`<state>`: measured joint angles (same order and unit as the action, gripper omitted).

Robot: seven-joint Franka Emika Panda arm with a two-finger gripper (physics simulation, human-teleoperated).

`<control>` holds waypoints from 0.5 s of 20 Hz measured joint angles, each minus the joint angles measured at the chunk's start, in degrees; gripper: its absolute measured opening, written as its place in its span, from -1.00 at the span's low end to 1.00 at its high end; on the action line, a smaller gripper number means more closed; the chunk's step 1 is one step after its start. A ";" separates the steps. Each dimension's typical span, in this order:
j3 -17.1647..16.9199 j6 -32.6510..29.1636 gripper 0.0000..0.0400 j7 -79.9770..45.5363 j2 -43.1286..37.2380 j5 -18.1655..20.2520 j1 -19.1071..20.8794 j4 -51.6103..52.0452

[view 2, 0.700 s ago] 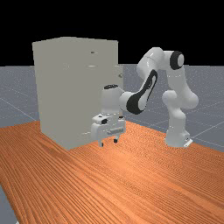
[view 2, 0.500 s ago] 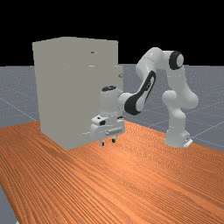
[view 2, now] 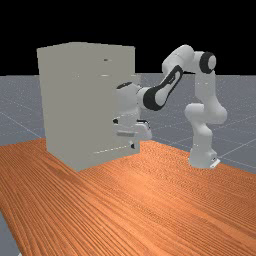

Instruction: Open the cabinet door

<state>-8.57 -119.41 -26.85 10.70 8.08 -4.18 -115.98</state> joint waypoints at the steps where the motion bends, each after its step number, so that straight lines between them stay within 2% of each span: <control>1: -0.18 0.04 -0.98 -1.84 -0.06 0.49 0.07 -0.14; 3: -0.30 0.07 -0.99 -3.93 -0.76 0.83 0.02 -0.61; 5: -0.32 -0.04 -1.00 -5.46 -4.78 0.16 -0.26 -2.75; 10: 0.77 -1.21 -1.00 -9.59 -25.35 -3.97 0.05 -18.27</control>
<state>-7.80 -120.62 -36.44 -14.65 4.11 -4.13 -134.26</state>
